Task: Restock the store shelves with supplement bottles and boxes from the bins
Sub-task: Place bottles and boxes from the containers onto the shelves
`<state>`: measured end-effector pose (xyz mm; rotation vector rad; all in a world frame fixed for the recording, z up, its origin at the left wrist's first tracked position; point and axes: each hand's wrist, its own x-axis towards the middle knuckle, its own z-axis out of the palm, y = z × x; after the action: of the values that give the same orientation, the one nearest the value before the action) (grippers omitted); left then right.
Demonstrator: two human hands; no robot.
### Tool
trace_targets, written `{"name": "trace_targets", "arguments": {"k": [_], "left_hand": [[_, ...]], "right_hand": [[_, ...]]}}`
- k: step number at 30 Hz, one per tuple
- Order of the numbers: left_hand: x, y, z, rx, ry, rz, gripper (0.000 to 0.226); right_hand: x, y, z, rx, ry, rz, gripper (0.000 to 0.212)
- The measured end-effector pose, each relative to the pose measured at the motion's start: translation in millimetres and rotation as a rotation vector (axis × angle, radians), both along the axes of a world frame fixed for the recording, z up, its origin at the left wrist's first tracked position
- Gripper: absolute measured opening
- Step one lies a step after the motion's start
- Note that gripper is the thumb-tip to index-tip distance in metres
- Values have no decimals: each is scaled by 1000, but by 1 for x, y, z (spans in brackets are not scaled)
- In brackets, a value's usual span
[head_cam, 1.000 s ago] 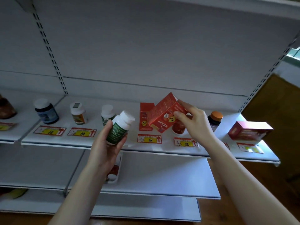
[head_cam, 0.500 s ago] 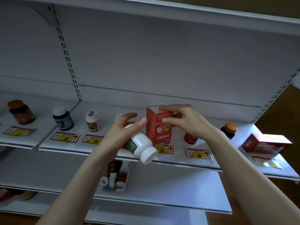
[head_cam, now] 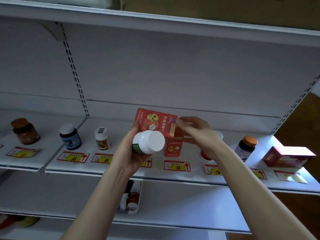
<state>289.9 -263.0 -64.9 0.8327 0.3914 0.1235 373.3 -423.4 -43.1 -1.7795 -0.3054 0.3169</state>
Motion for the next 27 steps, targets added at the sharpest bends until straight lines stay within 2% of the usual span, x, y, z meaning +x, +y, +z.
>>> {"name": "trace_targets", "arguments": {"k": [3, 9, 11, 14, 16, 19, 20, 23, 27], "left_hand": [[5, -6, 1, -102, -17, -27, 28], [15, -14, -1, -166, 16, -69, 30], [15, -14, -3, -225, 53, -79, 34], [14, -6, -9, -372, 69, -61, 48], [11, -1, -12, -417, 18, -86, 58], [11, 6, -20, -487, -107, -105, 95], [12, 7, -22, -499, -127, -103, 100], [14, 6, -28, -478, -121, -77, 90], [14, 4, -38, -379, -91, -85, 60]], "right_hand": [[-2, 0, -5, 122, 160, 15, 39], [0, -2, 6, 182, 37, -96, 21], [5, -8, 14, 115, -78, -190, 25], [14, -28, 34, 30, -266, -226, 15], [20, -44, 49, -73, -347, -162, 24], [26, -67, 69, -379, -405, 26, 36], [28, -71, 72, -456, -408, 74, 37], [32, -70, 66, -595, -408, 175, 43], [42, -62, 42, -762, -448, 278, 46]]}}
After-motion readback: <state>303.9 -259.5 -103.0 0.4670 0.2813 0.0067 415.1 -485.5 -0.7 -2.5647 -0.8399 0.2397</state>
